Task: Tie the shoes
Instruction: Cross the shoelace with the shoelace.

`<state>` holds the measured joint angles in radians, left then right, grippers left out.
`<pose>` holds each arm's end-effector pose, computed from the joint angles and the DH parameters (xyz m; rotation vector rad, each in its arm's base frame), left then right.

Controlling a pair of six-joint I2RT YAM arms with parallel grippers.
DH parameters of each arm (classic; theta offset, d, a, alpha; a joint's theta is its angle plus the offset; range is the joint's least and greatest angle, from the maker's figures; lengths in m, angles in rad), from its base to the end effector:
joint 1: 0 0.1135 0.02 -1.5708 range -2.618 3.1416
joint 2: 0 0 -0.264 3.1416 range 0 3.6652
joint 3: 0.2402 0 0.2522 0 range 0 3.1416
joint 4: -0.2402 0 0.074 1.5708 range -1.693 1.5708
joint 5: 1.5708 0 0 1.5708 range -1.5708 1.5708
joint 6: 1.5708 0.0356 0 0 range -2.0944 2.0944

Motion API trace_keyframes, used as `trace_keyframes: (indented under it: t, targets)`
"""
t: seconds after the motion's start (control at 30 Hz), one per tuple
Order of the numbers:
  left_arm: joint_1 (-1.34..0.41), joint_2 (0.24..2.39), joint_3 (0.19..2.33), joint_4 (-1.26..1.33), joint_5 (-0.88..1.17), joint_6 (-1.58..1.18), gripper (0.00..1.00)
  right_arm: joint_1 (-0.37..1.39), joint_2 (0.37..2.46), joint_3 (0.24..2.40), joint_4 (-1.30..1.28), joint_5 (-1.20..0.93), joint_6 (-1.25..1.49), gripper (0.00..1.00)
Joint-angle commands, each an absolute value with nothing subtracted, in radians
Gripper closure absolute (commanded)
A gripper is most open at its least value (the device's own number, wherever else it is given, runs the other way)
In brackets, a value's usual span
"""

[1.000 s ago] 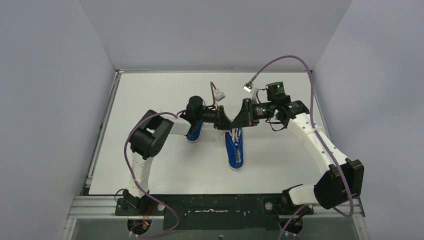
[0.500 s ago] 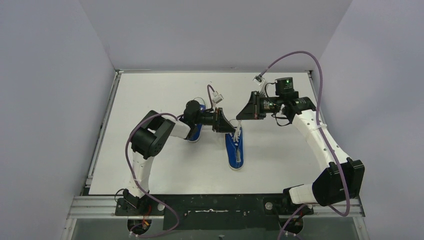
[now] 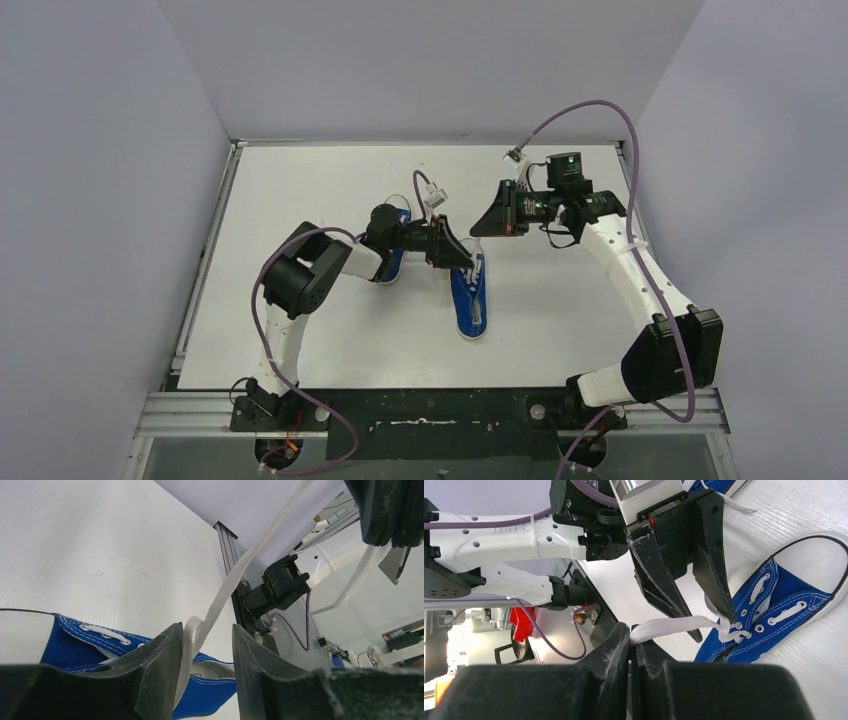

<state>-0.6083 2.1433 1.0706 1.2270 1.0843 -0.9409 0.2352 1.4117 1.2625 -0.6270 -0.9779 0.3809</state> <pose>0.3286 -0.2672 0.1628 0.8094 1.6902 -1.9117 0.2813 0.0978 0.3313 -0.3421 2.3138 1.4477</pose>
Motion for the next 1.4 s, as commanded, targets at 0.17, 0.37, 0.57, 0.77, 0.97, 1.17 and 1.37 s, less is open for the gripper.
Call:
trace_keyframes:
  t: [0.17,0.37,0.57,0.77,0.97,1.17,1.37]
  targets:
    - [-0.617,2.125,1.12,1.204,1.063,-0.871,0.86,0.226,1.436,1.354,-0.661,-1.01,0.32,1.0]
    - [-0.607,2.088,1.11,1.154,1.066,-0.828,1.0,0.224,1.484,1.396,-0.789,-0.555,0.143,1.0]
    - [-0.61,2.077,1.086,1.15,1.037,-0.812,1.0,0.231,1.576,1.287,-0.467,-0.466,0.271,1.0]
    - [-0.616,2.057,1.074,1.142,1.015,-0.791,1.0,0.301,1.709,1.31,-0.47,-0.624,0.456,1.0]
    - [-0.619,2.06,1.085,1.138,1.01,-0.786,1.0,0.284,1.687,1.204,-0.445,-0.746,0.574,1.0]
    - [-0.615,2.042,1.077,1.026,0.992,-0.71,1.0,0.266,1.73,1.202,-0.542,-0.844,0.526,1.0]
    - [-0.604,2.036,1.104,0.815,0.972,-0.574,1.0,0.234,1.756,1.166,-0.519,-0.97,0.522,1.0]
